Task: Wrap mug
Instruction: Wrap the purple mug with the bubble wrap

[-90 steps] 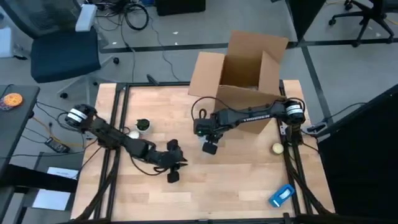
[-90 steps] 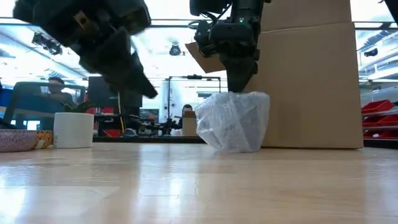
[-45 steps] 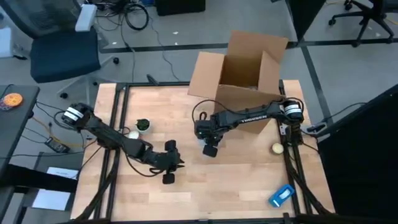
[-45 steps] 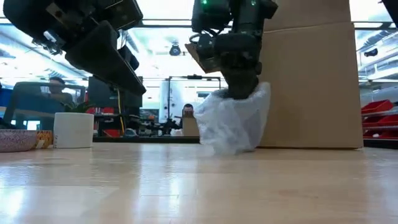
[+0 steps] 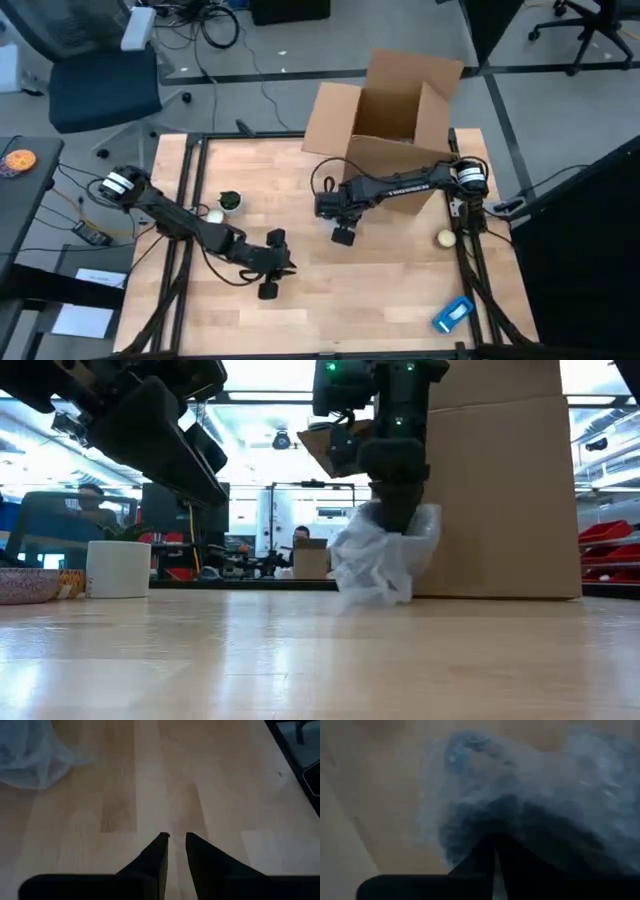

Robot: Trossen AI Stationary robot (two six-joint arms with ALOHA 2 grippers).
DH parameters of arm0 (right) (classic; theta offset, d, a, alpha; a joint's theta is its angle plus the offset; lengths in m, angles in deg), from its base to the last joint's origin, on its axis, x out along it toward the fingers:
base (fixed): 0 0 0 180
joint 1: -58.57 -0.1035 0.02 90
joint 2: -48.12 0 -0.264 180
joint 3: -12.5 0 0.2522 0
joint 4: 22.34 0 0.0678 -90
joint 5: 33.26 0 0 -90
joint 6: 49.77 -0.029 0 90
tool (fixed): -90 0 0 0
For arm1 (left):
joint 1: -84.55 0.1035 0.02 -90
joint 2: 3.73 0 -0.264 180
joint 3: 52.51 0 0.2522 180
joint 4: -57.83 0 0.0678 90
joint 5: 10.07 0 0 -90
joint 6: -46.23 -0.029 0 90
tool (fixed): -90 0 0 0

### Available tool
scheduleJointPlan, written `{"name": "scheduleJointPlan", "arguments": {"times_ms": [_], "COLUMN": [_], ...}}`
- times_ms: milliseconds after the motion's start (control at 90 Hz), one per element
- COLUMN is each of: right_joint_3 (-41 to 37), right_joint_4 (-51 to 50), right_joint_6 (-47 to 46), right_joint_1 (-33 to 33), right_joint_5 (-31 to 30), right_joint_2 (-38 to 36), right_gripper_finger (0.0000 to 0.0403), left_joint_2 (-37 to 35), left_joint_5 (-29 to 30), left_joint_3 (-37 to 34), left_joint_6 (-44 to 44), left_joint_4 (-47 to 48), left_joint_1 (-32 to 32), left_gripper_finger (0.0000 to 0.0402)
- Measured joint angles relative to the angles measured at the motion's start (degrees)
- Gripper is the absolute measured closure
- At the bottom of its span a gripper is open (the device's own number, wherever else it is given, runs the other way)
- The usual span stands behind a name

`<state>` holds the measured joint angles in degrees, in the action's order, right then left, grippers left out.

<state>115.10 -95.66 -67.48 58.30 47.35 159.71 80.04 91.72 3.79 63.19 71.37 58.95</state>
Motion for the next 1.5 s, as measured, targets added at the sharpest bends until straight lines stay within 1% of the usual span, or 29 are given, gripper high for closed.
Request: {"name": "scheduleJointPlan", "arguments": {"times_ms": [78, 300, 433, 500, 789, 911, 1067, 1122, 1167, 1278, 1433, 1500], "right_joint_3": [0.0, 0.0, -0.3, -0.3, -0.3, -0.3, -0.3, -0.3, -0.3, 0.5, 2.5, 2.7], "right_joint_4": [-0.2, 2.1, 5.1, 4.9, 4.9, 5.1, 5.0, 4.9, 4.8, 3.1, 1.2, 1.1], "right_joint_6": [0.0, -0.7, -1.3, -1.5, -1.5, -1.8, -2.8, -3.1, -3.2, -3.2, -3.2, -3.2], "right_joint_1": [0.4, 0.4, 0.5, 0.5, 0.5, 0.4, -0.4, -0.7, -1.0, -1.9, -2.3, -2.0], "right_joint_5": [-1.4, -9.0, -15.9, -17.7, -14.7, -11.6, -6.0, -5.1, -5.8, -10.0, -14.2, -14.9], "right_joint_2": [0.0, 0.0, -0.1, -0.2, -0.2, -0.2, -0.2, -0.2, -0.2, -0.2, -0.2, -0.2], "right_gripper_finger": [0.0403, 0.0403, 0.0403, 0.0403, 0.0403, 0.0403, 0.0403, 0.0403, 0.0403, 0.0403, 0.0403, 0.0403], "left_joint_2": [0.0, 0.0, 0.0, 0.0, 0.0, 0.0, 0.0, 0.0, 0.0, 0.0, 0.0, 0.0], "left_joint_5": [0.0, 0.0, 0.0, 0.0, 0.0, 0.0, 0.0, 0.0, 0.0, 0.0, 0.0, 0.0], "left_joint_3": [0.0, 0.0, 0.0, 0.0, 0.0, 0.0, 0.0, 0.0, 0.0, 0.0, 0.0, 0.0], "left_joint_6": [-0.2, -0.2, -0.3, -0.3, -1.6, -1.7, -1.7, -1.7, -1.7, -1.7, -1.7, -1.7], "left_joint_4": [0.0, 0.0, 0.2, 0.4, 0.7, 0.7, 1.1, 1.5, 1.6, 1.4, 1.5, 1.4], "left_joint_1": [0.0, 0.0, 0.0, 0.0, 0.0, 0.0, 0.0, 0.0, 0.0, 0.0, 0.0, 0.0], "left_gripper_finger": [0.0348, 0.0348, 0.0348, 0.0348, 0.0348, 0.0348, 0.0348, 0.0348, 0.0348, 0.0348, 0.0348, 0.0348]}}
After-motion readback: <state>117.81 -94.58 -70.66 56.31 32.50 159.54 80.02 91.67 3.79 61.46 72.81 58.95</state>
